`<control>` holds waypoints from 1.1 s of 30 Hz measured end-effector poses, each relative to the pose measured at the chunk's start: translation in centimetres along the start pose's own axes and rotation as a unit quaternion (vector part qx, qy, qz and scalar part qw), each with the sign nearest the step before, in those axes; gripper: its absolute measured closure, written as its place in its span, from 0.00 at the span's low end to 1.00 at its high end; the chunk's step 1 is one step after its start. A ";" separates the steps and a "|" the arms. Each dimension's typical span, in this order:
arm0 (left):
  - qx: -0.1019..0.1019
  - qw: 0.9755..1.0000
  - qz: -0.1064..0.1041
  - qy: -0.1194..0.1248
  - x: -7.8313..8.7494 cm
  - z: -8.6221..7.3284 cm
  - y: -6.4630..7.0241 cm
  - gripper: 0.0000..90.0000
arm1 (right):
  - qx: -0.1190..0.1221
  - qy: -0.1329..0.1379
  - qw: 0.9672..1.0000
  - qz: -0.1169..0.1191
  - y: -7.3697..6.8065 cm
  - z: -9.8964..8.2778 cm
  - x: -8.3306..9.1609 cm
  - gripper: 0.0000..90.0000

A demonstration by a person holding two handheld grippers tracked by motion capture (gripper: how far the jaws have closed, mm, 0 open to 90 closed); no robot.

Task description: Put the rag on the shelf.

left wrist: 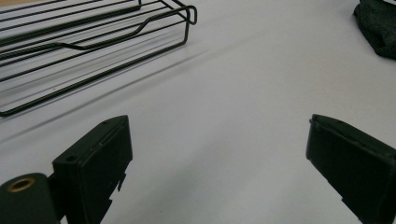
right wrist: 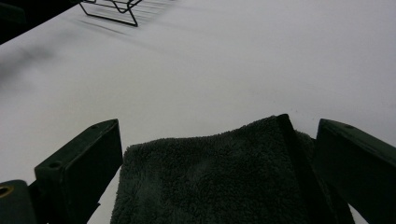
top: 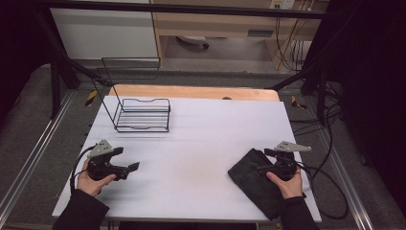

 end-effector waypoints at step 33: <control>0.005 1.000 0.008 -0.010 -0.4 -0.6 -0.3 0.09 | 0.059 -0.058 0.996 0.017 -5.9 0.0 -3.8 0.15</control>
Point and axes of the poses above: each handheld gripper's, and its own axes: x roughly backward along the jaws, z roughly out of its top, y roughly to its right, the point moved 8 cm from there along -x, roughly forward along the jaws, and after that the axes turned 4 degrees about x, right-handed, at the moved point
